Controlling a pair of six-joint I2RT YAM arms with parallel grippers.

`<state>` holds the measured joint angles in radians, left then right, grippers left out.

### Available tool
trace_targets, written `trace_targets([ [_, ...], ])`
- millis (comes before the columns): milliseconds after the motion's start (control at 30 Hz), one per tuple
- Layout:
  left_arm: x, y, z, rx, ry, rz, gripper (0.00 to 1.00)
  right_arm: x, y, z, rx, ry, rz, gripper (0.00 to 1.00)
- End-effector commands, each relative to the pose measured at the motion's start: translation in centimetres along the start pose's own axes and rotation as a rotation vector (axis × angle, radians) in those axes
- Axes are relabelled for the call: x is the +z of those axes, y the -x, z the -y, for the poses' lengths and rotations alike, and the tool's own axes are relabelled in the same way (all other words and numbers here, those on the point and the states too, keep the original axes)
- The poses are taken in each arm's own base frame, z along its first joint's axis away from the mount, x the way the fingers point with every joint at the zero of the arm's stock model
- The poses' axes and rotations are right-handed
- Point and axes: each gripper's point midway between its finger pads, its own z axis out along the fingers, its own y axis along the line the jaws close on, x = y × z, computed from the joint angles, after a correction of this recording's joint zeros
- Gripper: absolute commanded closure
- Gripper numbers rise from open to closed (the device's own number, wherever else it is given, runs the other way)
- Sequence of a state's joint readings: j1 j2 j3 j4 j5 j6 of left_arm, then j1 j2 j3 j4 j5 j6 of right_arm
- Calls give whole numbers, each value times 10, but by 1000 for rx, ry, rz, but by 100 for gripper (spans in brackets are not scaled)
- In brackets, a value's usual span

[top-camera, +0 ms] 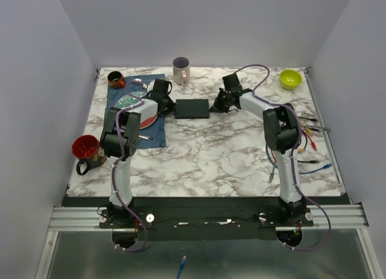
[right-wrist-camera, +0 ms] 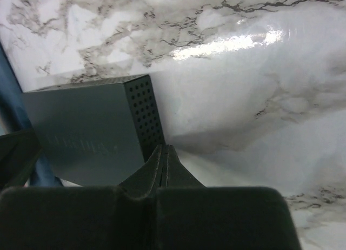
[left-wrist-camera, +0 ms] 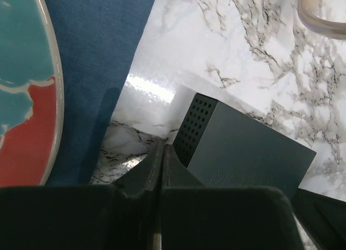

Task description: Pull the plug from the switch port

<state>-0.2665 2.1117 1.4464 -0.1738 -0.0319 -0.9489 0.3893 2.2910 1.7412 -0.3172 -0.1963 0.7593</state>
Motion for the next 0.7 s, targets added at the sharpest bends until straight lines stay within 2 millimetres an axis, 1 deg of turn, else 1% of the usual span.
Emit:
trace_targets([
  [0,1,-30,1,23,-15,-56,95,6,-22,1,31,24,-98,99],
  [33,-2,-38,9,38,-40,-81,95,4,-25,1,31,31,-107,99],
  [100,-6,-45,17,57,-64,-92,95,-1,-28,1,27,33,-113,99],
  [133,-8,-49,23,68,-85,-103,95,-8,-26,-2,20,43,-99,99],
  [167,-10,-58,30,87,-98,-117,95,-10,-32,4,21,31,-106,99],
  [233,-16,-68,38,109,-115,-126,95,-16,-34,6,10,35,-99,99],
  [267,-19,-74,43,122,-128,-130,95,-23,-33,1,2,48,-91,99],
  [300,-23,-85,50,141,-144,-138,95,-24,-39,7,-6,41,-104,99],
  [333,-28,-92,52,151,-152,-143,95,-27,-42,7,-10,46,-112,99],
  [367,-31,-98,55,161,-162,-143,95,-34,-41,5,-15,52,-106,99],
  [400,-36,-109,60,174,-174,-154,95,-37,-50,13,-16,35,-117,99],
  [467,-46,-119,58,172,-177,-166,95,-44,-56,22,-23,12,-113,99],
  [500,-50,-125,59,173,-185,-173,95,-56,-54,17,-31,20,-90,99],
  [533,-59,-128,64,171,-203,-168,95,-57,-67,33,-27,-17,-100,99],
  [567,-62,-136,56,175,-188,-179,95,-63,-68,37,-27,-24,-90,99],
  [600,-65,-138,54,177,-189,-174,95,-73,-69,36,-37,-18,-74,99],
  [633,-74,-140,58,183,-204,-168,95,-76,-79,46,-31,-37,-79,99],
  [667,-76,-145,48,192,-187,-173,95,-79,-83,50,-30,-43,-78,99],
])
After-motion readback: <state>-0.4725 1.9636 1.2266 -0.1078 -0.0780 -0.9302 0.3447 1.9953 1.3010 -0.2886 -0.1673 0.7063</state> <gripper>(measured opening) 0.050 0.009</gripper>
